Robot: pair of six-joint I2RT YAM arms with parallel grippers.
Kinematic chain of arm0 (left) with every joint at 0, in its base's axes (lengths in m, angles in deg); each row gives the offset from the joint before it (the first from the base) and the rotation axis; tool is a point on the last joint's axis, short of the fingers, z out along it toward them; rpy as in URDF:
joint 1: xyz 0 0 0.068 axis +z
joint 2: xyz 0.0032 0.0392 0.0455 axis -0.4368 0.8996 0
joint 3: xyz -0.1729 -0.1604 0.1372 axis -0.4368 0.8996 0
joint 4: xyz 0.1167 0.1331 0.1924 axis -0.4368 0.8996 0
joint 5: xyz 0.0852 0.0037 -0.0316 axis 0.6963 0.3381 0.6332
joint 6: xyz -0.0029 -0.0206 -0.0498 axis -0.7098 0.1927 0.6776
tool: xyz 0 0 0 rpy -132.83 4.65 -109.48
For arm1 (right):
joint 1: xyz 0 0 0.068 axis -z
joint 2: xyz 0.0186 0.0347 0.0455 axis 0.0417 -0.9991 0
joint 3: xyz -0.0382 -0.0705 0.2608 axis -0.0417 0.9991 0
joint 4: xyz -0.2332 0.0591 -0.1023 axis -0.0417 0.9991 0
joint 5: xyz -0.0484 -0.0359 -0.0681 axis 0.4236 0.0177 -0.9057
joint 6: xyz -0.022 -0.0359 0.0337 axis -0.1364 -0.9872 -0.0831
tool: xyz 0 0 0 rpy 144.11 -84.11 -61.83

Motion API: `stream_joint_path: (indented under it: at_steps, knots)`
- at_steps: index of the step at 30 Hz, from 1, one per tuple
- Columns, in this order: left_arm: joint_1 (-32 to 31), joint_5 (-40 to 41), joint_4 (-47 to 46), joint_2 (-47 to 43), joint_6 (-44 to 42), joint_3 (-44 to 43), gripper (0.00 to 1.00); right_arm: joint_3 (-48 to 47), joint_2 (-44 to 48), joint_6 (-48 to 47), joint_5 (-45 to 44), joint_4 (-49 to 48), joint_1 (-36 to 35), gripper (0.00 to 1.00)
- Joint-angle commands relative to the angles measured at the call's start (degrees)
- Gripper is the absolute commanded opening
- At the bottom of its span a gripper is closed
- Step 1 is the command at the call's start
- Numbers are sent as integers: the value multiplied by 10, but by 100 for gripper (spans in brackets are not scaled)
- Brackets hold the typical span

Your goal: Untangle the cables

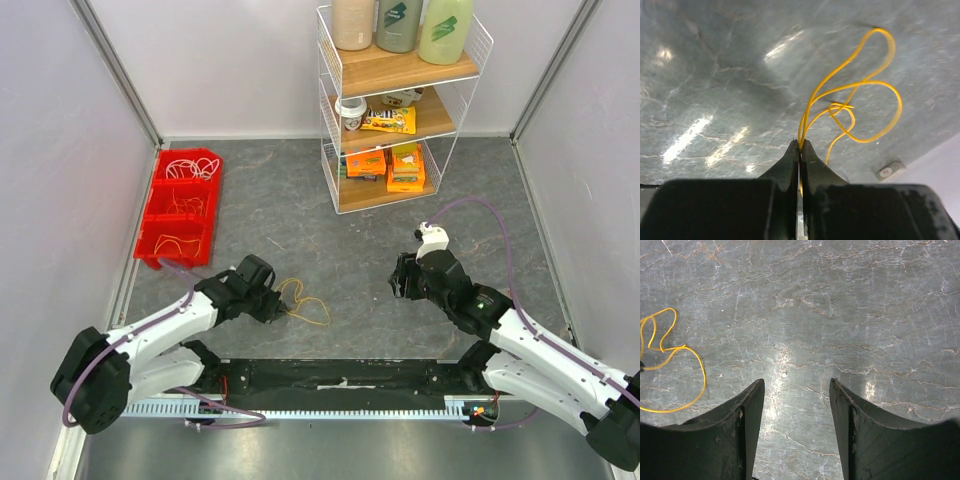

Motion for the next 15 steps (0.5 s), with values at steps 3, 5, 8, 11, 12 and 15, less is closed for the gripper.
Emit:
stream_joint_path:
  at_steps: [3, 5, 8, 11, 12, 15]
  knots:
    - [27, 183, 30, -19, -304, -156, 2, 4, 18, 0, -3, 1, 1, 62]
    - [72, 126, 13, 6, -456, -200, 2, 3, 20, -1, -4, 1, 1, 62]
    - [143, 150, 89, 31, -585, -267, 2, 2, 22, -4, -4, 4, 1, 62]
    - [214, 226, 110, 21, -660, -293, 2, 2, 26, -7, -8, 8, 1, 62]
    - [235, 252, 106, 15, -678, -299, 2, 2, 28, -8, -7, 8, 1, 62]
    - [270, 328, 129, 25, -644, -330, 2, 4, 28, -8, -7, 5, 1, 62]
